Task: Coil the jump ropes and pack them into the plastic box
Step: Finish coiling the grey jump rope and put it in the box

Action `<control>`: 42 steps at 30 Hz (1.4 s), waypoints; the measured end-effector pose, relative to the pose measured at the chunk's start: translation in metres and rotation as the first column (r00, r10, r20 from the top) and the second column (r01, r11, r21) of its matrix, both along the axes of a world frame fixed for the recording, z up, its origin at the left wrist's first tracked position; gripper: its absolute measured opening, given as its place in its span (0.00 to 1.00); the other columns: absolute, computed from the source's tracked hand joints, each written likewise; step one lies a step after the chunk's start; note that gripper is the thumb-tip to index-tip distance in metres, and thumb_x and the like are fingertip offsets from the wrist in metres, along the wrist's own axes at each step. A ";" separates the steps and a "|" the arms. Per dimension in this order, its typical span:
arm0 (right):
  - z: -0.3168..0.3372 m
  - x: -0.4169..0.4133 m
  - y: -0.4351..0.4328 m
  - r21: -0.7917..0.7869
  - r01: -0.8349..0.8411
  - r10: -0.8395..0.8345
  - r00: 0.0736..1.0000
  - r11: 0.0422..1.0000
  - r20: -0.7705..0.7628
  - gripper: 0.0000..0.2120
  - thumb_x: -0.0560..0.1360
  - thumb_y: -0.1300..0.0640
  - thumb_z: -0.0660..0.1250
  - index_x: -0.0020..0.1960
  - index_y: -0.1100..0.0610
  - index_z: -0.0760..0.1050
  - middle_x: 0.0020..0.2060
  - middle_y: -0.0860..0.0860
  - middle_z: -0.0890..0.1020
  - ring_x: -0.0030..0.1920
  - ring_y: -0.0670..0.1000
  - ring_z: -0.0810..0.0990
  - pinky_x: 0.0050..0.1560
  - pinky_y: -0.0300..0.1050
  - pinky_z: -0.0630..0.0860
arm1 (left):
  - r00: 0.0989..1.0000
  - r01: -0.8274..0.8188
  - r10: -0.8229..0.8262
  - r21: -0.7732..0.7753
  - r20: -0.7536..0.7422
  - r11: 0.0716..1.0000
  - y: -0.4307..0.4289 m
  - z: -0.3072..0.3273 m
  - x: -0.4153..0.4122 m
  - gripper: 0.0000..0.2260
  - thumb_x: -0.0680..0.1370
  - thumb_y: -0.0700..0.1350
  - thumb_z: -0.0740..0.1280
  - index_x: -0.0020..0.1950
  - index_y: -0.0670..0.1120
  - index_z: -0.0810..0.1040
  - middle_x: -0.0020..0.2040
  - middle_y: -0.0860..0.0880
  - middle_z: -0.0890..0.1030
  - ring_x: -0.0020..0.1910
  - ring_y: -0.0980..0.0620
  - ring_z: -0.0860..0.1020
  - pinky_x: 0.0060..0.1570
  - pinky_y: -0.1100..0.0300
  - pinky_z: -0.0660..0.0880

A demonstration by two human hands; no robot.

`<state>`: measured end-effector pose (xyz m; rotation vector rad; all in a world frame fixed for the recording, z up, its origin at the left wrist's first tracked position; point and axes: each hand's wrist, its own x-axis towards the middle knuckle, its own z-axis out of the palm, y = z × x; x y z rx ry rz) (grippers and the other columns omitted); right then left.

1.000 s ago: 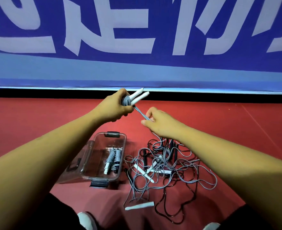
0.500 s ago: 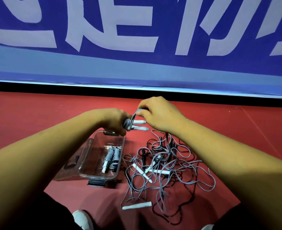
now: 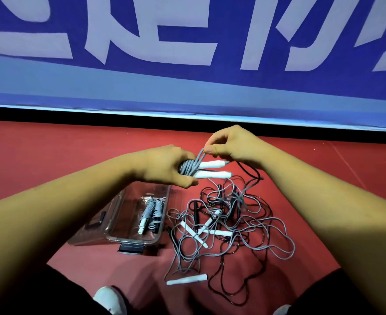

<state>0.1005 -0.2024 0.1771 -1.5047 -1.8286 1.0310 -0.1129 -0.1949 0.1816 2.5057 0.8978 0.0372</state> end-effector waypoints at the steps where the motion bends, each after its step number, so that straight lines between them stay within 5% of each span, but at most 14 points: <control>1: -0.005 0.002 0.000 -0.041 0.006 -0.008 0.999 0.999 -0.042 0.04 0.74 0.60 0.72 0.46 0.61 0.82 0.35 0.60 0.80 0.34 0.49 0.73 0.37 0.43 0.69 | 0.999 -0.010 0.011 -0.010 0.048 1.000 -0.002 0.001 0.001 0.11 0.75 0.50 0.74 0.40 0.51 0.72 0.28 0.54 0.71 0.26 0.59 0.68 0.29 0.66 0.62; 4: -0.020 0.004 0.000 -0.188 -0.007 -0.036 0.973 0.982 -0.229 0.10 0.75 0.71 0.62 0.48 0.61 0.80 0.36 0.59 0.79 0.33 0.51 0.74 0.35 0.44 0.68 | 0.957 -0.080 0.123 -0.168 0.264 0.983 -0.005 0.002 0.000 0.17 0.75 0.49 0.73 0.60 0.51 0.71 0.30 0.52 0.77 0.26 0.56 0.71 0.28 0.63 0.68; 6: -0.025 0.002 -0.002 -0.259 -0.037 -0.045 0.951 0.965 -0.306 0.10 0.77 0.70 0.60 0.48 0.61 0.79 0.32 0.55 0.77 0.30 0.51 0.71 0.32 0.42 0.65 | 0.912 -0.073 0.178 -0.281 0.370 0.957 -0.005 0.005 -0.001 0.24 0.77 0.46 0.72 0.69 0.60 0.68 0.36 0.46 0.80 0.28 0.49 0.73 0.27 0.62 0.70; 10: -0.024 -0.006 -0.007 -0.289 -0.095 0.031 0.975 0.953 -0.220 0.10 0.81 0.58 0.61 0.49 0.60 0.79 0.32 0.55 0.76 0.31 0.52 0.73 0.32 0.42 0.70 | 0.840 -0.182 0.333 -0.355 0.429 0.917 0.006 0.001 -0.005 0.12 0.78 0.43 0.70 0.60 0.54 0.76 0.33 0.47 0.79 0.25 0.50 0.69 0.25 0.62 0.66; 15: -0.017 -0.025 -0.015 -0.302 -0.069 0.118 0.982 0.951 0.146 0.06 0.81 0.58 0.62 0.53 0.60 0.73 0.33 0.55 0.78 0.30 0.51 0.75 0.29 0.38 0.73 | 0.843 -0.350 0.428 -0.273 0.326 0.896 0.026 -0.006 -0.020 0.11 0.76 0.47 0.73 0.51 0.47 0.73 0.33 0.46 0.82 0.24 0.51 0.70 0.24 0.60 0.67; 19: -0.013 -0.045 -0.017 -0.065 0.025 0.006 0.902 0.998 0.432 0.06 0.78 0.57 0.65 0.48 0.56 0.69 0.40 0.53 0.77 0.38 0.54 0.75 0.36 0.42 0.69 | 0.869 -0.411 0.429 -0.121 0.247 0.903 0.034 -0.011 -0.025 0.14 0.73 0.46 0.76 0.45 0.49 0.70 0.31 0.52 0.81 0.24 0.52 0.77 0.27 0.59 0.71; 23: -0.002 -0.052 -0.024 -0.009 -0.055 0.052 0.888 0.998 0.458 0.05 0.77 0.57 0.67 0.48 0.59 0.75 0.36 0.51 0.75 0.33 0.51 0.71 0.36 0.43 0.67 | 0.913 -0.405 0.397 0.088 0.097 0.910 0.037 -0.014 -0.026 0.14 0.73 0.43 0.75 0.47 0.49 0.69 0.40 0.50 0.82 0.30 0.52 0.82 0.35 0.54 0.78; 26: 0.003 -0.055 -0.030 -0.023 -0.181 0.167 0.838 0.983 0.520 0.10 0.76 0.57 0.68 0.45 0.64 0.80 0.34 0.60 0.79 0.31 0.53 0.72 0.34 0.44 0.70 | 0.935 -0.258 0.302 0.228 -0.185 0.939 0.032 -0.020 -0.022 0.11 0.73 0.44 0.72 0.47 0.51 0.69 0.40 0.49 0.80 0.35 0.47 0.78 0.38 0.54 0.74; 29: 0.007 -0.053 -0.029 0.028 -0.187 0.146 0.845 0.982 0.514 0.08 0.75 0.58 0.68 0.41 0.62 0.81 0.29 0.56 0.77 0.28 0.51 0.69 0.30 0.42 0.66 | 0.924 -0.151 0.203 0.178 -0.324 0.972 0.026 -0.021 -0.015 0.09 0.74 0.44 0.70 0.47 0.52 0.71 0.37 0.52 0.78 0.29 0.53 0.75 0.39 0.55 0.76; 33: 0.014 -0.043 -0.024 0.132 -0.144 0.072 0.894 0.981 0.443 0.07 0.75 0.57 0.70 0.42 0.60 0.83 0.33 0.54 0.82 0.34 0.50 0.76 0.35 0.43 0.71 | 0.945 -0.099 0.094 -0.001 -0.312 0.995 0.020 -0.016 -0.010 0.06 0.73 0.43 0.71 0.46 0.50 0.75 0.32 0.51 0.82 0.25 0.52 0.81 0.35 0.55 0.80; 36: 0.015 -0.034 -0.022 0.178 -0.103 0.029 0.926 0.979 0.377 0.07 0.74 0.56 0.72 0.43 0.59 0.84 0.32 0.51 0.82 0.33 0.47 0.77 0.37 0.41 0.72 | 0.952 -0.099 0.077 -0.061 -0.296 0.993 0.009 -0.007 0.000 0.12 0.72 0.52 0.75 0.41 0.48 0.75 0.28 0.50 0.80 0.23 0.51 0.79 0.29 0.61 0.76; 39: 0.013 -0.026 -0.019 0.109 -0.054 0.024 0.967 0.993 0.254 0.06 0.72 0.56 0.74 0.40 0.58 0.83 0.25 0.48 0.78 0.24 0.41 0.71 0.28 0.34 0.68 | 0.964 -0.132 0.089 -0.163 -0.251 0.978 0.001 -0.001 0.006 0.18 0.71 0.60 0.74 0.40 0.46 0.77 0.28 0.48 0.79 0.22 0.50 0.77 0.27 0.63 0.72; 42: 0.009 -0.021 -0.017 0.006 -0.024 0.023 0.984 1.000 0.177 0.08 0.72 0.55 0.75 0.41 0.60 0.83 0.25 0.50 0.79 0.25 0.45 0.69 0.25 0.34 0.64 | 0.977 -0.125 0.085 -0.203 -0.196 0.971 -0.003 0.000 0.004 0.15 0.74 0.55 0.73 0.41 0.44 0.78 0.27 0.49 0.78 0.21 0.51 0.74 0.25 0.63 0.71</control>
